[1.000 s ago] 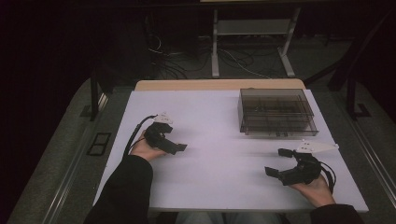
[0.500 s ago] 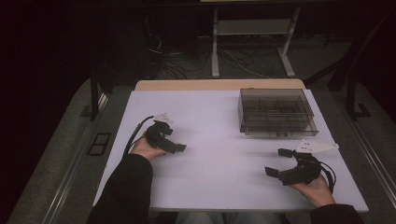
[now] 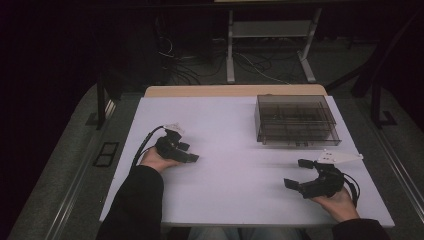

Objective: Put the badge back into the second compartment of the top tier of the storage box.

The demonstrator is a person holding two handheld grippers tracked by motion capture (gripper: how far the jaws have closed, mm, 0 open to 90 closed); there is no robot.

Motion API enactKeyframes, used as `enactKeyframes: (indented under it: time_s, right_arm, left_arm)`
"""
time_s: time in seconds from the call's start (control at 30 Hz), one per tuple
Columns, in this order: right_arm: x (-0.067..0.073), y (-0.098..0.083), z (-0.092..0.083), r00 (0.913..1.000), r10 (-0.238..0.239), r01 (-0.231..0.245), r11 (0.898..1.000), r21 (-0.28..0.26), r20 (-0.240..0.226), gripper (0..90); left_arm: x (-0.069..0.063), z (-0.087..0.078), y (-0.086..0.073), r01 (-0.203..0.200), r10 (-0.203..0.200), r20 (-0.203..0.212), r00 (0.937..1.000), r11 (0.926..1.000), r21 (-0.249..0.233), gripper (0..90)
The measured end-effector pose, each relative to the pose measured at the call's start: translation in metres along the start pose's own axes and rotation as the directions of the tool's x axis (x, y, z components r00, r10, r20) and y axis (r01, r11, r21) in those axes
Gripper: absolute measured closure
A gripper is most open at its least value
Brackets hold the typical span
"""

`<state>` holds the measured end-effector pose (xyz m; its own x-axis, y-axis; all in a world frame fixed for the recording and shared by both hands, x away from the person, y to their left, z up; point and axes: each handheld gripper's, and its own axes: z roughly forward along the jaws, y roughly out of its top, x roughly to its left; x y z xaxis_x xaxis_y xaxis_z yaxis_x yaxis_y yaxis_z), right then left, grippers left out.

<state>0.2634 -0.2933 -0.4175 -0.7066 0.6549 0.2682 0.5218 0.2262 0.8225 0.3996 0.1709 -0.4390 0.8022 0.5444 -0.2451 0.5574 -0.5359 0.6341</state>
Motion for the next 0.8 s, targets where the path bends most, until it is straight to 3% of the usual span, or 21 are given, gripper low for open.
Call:
enactKeyframes:
  time_s: [0.3, 0.6, 0.77, 0.8]
  right_arm:
    - [-0.0003, -0.0003, 0.0004, 1.0, -0.004, 0.004, 1.0, -0.002, -0.002, 0.0]
    - [0.0, -0.0002, -0.0004, 1.0, -0.004, 0.004, 1.0, 0.0, -0.007, 0.0]
    - [-0.0001, -0.0003, -0.0001, 1.0, 0.0, 0.0, 1.0, -0.004, -0.007, 0.0]
    - [-0.0002, -0.0004, 0.0, 1.0, -0.001, 0.001, 1.0, -0.004, -0.007, 0.0]
  left_arm:
    - [-0.0003, 0.0032, 0.0, -0.024, 0.024, 0.002, 0.9997, 0.9997, -0.009, 45.9]
    - [0.005, 0.0009, -0.0023, 0.011, -0.011, 0.007, 0.9999, 0.9999, -0.003, 65.8]
    - [0.006, 0.0, -0.0026, 0.029, -0.029, 0.037, 0.9989, 0.9996, 0.0, 72.5]
    - [0.006, -0.0016, -0.0026, 0.036, -0.036, 0.045, 0.9984, 0.9992, -0.015, 78.4]
